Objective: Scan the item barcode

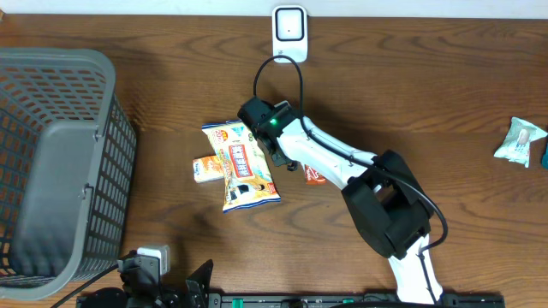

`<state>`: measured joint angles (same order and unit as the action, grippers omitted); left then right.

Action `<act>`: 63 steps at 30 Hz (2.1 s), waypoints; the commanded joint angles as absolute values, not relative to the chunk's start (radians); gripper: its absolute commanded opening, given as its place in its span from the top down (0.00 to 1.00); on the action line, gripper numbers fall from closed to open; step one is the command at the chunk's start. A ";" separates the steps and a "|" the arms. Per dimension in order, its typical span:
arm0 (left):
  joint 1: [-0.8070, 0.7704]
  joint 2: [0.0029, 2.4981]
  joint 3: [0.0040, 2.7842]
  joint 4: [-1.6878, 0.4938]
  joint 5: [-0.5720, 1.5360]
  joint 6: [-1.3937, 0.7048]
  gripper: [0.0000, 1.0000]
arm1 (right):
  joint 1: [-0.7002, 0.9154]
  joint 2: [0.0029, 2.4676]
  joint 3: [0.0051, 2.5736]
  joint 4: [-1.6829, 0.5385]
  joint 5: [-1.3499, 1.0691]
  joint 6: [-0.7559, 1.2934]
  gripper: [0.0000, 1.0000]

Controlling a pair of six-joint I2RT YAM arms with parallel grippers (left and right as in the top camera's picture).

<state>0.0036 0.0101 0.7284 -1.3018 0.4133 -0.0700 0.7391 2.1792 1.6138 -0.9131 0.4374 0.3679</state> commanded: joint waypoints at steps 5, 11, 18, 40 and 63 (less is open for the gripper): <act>-0.001 0.003 0.733 -1.302 0.414 -0.053 0.02 | 0.745 2.230 1.604 -0.932 0.427 0.397 0.76; -0.001 0.003 0.733 -1.302 0.414 -0.053 0.02 | 0.738 2.265 1.600 -0.959 0.356 0.396 0.83; -0.001 0.003 0.733 -1.302 0.414 -0.053 0.02 | 0.695 2.268 1.608 -0.960 0.097 0.378 0.99; -0.001 0.003 0.733 -1.302 0.414 -0.053 0.02 | 0.363 2.234 1.642 -1.574 -1.350 -0.624 0.99; -0.001 0.003 0.733 -1.302 0.414 -0.053 0.02 | 0.376 2.226 1.639 -1.702 -1.562 -0.491 0.99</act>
